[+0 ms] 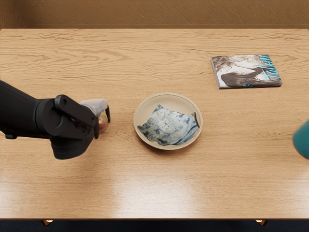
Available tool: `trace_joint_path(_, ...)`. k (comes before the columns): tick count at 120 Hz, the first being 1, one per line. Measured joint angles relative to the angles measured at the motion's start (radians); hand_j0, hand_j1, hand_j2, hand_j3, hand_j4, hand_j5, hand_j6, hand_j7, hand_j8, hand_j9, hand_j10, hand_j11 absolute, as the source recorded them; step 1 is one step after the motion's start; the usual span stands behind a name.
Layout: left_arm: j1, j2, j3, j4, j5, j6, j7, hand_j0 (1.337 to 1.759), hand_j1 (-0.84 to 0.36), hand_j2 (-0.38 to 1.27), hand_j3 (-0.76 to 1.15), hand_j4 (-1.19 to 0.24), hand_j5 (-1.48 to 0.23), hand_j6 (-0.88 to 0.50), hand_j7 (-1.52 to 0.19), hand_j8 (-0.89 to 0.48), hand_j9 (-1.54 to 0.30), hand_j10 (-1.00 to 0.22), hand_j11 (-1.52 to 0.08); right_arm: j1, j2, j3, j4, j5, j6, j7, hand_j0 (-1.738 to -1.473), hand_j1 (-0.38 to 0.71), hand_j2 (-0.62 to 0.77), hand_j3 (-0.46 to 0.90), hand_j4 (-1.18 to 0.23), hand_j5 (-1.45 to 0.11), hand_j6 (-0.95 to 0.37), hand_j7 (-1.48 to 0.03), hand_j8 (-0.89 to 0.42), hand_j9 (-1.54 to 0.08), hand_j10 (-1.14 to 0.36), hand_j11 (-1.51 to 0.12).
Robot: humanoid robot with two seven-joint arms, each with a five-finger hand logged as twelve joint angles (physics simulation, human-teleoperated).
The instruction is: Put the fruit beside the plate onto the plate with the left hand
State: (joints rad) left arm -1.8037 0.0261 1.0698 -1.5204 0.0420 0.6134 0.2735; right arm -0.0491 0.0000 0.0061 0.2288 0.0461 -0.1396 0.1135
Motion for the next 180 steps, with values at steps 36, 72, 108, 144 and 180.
trace_joint_path(36, -0.053, 0.013, 0.0, 0.001, -0.002, -0.034, 0.0, 1.644, -0.15, 0.16, 0.0, -0.6, -1.09, -0.24, -1.09, -0.18, -1.11, -0.42, -1.14, 0.0, 0.0, 0.0, 0.0, 0.0, 0.0, 0.0, -1.658, -0.31, -0.01, 0.0, -0.03, -0.05, -0.03, -0.05, -0.03, -0.05, -0.03, -0.05)
trace_joint_path(72, -0.158, 0.061, -0.018, -0.002, -0.004, -0.155, 0.001, 1.644, -0.16, 0.17, 0.0, -0.6, -1.19, -0.21, -1.2, -0.14, -1.2, -0.41, -1.19, 0.0, 0.0, 0.0, 0.0, 0.0, 0.0, 0.0, -1.658, -0.31, -0.01, 0.0, -0.03, -0.05, -0.04, -0.05, -0.03, -0.05, -0.03, -0.05)
trace_joint_path(108, -0.237, 0.138, -0.105, -0.006, -0.012, -0.357, 0.002, 1.644, -0.17, 0.17, 0.0, -0.61, -1.21, -0.16, -1.21, -0.12, -1.21, -0.39, -1.2, 0.0, 0.0, 0.0, 0.0, 0.0, 0.0, 0.0, -1.658, -0.31, -0.01, 0.0, -0.03, -0.05, -0.03, -0.05, -0.03, -0.05, -0.03, -0.05)
trace_joint_path(144, -0.289, 0.146, -0.195, -0.01, -0.022, -0.462, 0.003, 1.646, -0.17, 0.22, 0.0, -0.58, -1.24, -0.15, -1.26, -0.11, -1.27, -0.41, -1.22, 0.0, 0.0, 0.0, 0.0, 0.0, 0.0, 0.0, -1.658, -0.31, -0.01, 0.0, -0.03, -0.05, -0.04, -0.05, -0.04, -0.05, -0.03, -0.05)
trace_joint_path(180, -0.299, 0.07, -0.31, -0.006, -0.026, -0.472, 0.004, 1.646, -0.17, 0.22, 0.0, -0.57, -1.27, -0.13, -1.3, -0.08, -1.3, -0.39, -1.23, 0.0, 0.0, 0.0, 0.0, 0.0, 0.0, 0.0, -1.658, -0.31, -0.01, 0.0, -0.04, -0.05, -0.04, -0.05, -0.04, -0.05, -0.03, -0.05)
